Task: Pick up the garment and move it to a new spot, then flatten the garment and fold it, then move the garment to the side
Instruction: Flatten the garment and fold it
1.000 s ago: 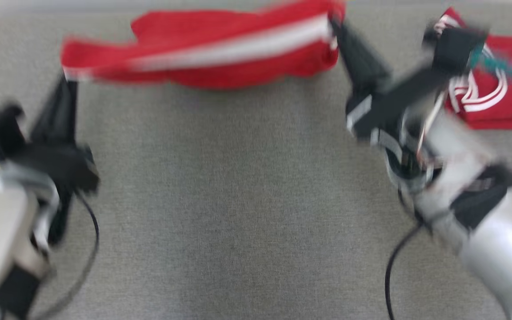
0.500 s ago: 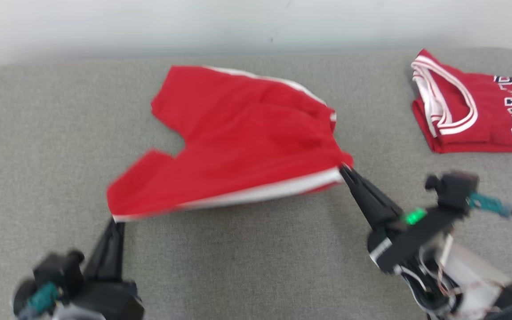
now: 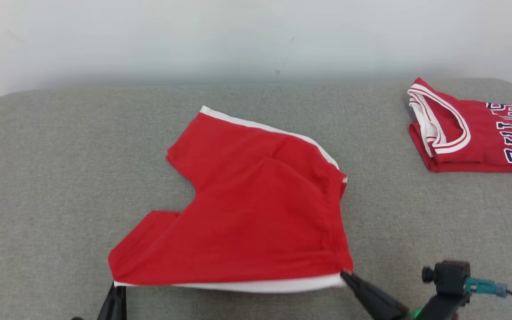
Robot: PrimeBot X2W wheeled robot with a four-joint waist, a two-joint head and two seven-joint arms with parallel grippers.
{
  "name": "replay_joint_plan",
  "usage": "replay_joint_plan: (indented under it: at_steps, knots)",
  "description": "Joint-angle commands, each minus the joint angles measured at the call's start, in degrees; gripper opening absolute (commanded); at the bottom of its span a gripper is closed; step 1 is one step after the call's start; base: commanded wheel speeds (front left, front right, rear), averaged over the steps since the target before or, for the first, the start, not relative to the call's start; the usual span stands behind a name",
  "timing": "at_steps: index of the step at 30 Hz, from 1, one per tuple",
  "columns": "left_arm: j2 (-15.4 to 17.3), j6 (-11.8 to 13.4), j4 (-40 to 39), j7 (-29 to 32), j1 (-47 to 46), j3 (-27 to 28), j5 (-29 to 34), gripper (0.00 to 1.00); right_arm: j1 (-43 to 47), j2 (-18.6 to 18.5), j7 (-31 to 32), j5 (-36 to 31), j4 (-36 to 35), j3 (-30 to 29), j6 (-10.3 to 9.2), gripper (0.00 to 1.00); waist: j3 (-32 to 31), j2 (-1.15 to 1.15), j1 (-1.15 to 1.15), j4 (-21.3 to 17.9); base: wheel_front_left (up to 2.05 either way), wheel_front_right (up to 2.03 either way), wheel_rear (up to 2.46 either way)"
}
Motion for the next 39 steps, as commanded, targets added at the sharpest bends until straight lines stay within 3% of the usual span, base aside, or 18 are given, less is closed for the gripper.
replay_joint_plan:
  at_steps: [1, 6, 12, 20, 27, 33, 39]
  knots:
    - [-0.14, -0.27, -0.18, -0.3, 1.33, 0.75, 0.34, 0.0, 1.28, -0.58, 0.83, 0.62, -0.69, -0.26, 0.0, 0.0, -0.19, 0.01, 0.01, 0.3, 0.0, 0.0, 0.0]
    - [-1.04, -1.8, 0.29, -0.31, 3.38, 3.54, 1.49, 0.0, 4.55, -0.47, 3.85, -0.05, -1.76, -1.62, 0.0, 0.0, -0.05, 0.01, 0.01, 0.3, 0.0, 0.0, 0.0]
    - [0.28, -3.97, 0.98, -0.31, 1.05, 5.09, 3.83, 0.0, 3.98, 3.16, 4.68, -2.41, -3.28, -4.58, 0.0, 0.0, 0.32, 0.01, 0.01, -0.89, 0.0, 0.0, 0.0]
    - [7.12, -8.14, 0.77, 4.91, -10.7, 4.47, 7.39, 0.0, 0.39, 7.58, 5.33, -2.01, -4.81, -8.32, 0.0, 0.0, 2.81, 0.01, 0.01, -3.91, 0.0, 0.0, 0.0]
    - [13.95, -13.33, 4.04, 14.5, -25.51, 4.06, 9.04, 0.0, -7.37, 14.75, 5.9, -0.81, -0.62, -13.24, 0.0, 0.0, 9.01, 0.01, 0.01, -9.17, 0.0, 0.0, 0.0]
    - [16.88, -17.46, 8.15, 20.65, -35.72, 2.65, 10.09, 0.0, -14.09, 20.98, 6.72, -1.35, 5.85, -15.07, 0.0, 0.0, 13.97, 0.01, 0.01, -13.07, 0.0, 0.0, 0.0]
    - [17.37, -20.81, 14.66, 23.56, -43.66, 1.05, 10.72, 0.0, -19.76, 25.95, 6.2, -2.23, 11.01, -15.2, 0.0, 0.0, 17.46, 0.01, 0.01, -16.2, 0.0, 0.0, 0.0]
